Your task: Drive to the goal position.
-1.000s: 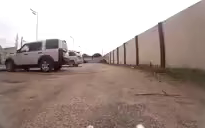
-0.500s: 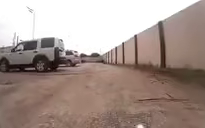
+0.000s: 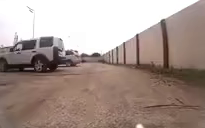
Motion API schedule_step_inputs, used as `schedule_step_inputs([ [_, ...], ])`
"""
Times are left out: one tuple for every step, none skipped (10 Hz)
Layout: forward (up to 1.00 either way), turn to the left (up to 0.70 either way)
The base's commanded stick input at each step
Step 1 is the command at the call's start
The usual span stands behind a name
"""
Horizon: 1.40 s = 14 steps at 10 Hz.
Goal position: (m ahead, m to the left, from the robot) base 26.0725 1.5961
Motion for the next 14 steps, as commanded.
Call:
schedule_step_inputs([
  [0.5, 0.0],
  [0.5, 0.0],
  [0.5, 0.0],
  [0.5, 0.0],
  [0.5, 0.0],
  [0.5, 0.0],
  [0.5, 0.0],
  [0.5, 0.0],
  [0.5, 0.0],
  [0.5, 0.0],
  [0.5, 0.0],
  [0.5, 0.0],
  [0.5, 0.0],
  [0.5, 0.0],
])
